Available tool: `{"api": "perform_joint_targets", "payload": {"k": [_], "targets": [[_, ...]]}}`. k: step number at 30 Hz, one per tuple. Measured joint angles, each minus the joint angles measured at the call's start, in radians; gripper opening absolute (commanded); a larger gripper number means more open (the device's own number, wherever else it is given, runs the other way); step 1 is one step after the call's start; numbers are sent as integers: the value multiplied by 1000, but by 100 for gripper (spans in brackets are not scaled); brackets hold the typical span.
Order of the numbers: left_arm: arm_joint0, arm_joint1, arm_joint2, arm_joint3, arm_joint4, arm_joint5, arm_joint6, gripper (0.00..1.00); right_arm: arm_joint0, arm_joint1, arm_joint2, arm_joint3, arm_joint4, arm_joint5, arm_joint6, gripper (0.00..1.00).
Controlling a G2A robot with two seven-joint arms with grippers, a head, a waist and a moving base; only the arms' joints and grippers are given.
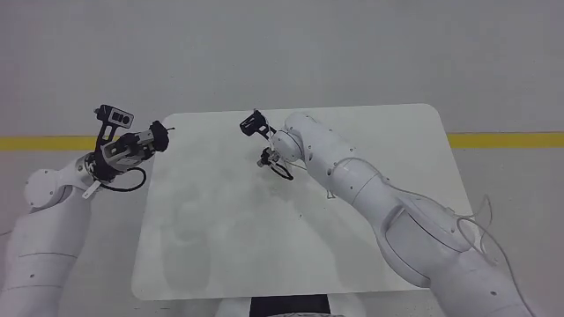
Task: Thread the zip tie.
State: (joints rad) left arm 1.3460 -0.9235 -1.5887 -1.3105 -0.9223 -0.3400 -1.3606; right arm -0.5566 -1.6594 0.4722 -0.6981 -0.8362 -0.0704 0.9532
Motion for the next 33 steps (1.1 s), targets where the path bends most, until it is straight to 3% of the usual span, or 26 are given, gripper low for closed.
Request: {"api": "perform_joint_targets", "payload": {"k": [4, 16, 23, 33], "targets": [[0, 0, 0, 0, 0, 0, 0, 0, -4, 2, 10, 1, -13, 3, 10, 8], [0, 0, 0, 0, 0, 0, 0, 0, -38, -6, 7, 28, -66, -6, 21, 12], [0, 0, 0, 0, 0, 0, 0, 0, -51, -31, -4, 78, -80, -8, -14, 20], [0, 0, 0, 0, 0, 0, 0, 0, -41, -70, -11, 158, -89, -24, -56, 17]]}}
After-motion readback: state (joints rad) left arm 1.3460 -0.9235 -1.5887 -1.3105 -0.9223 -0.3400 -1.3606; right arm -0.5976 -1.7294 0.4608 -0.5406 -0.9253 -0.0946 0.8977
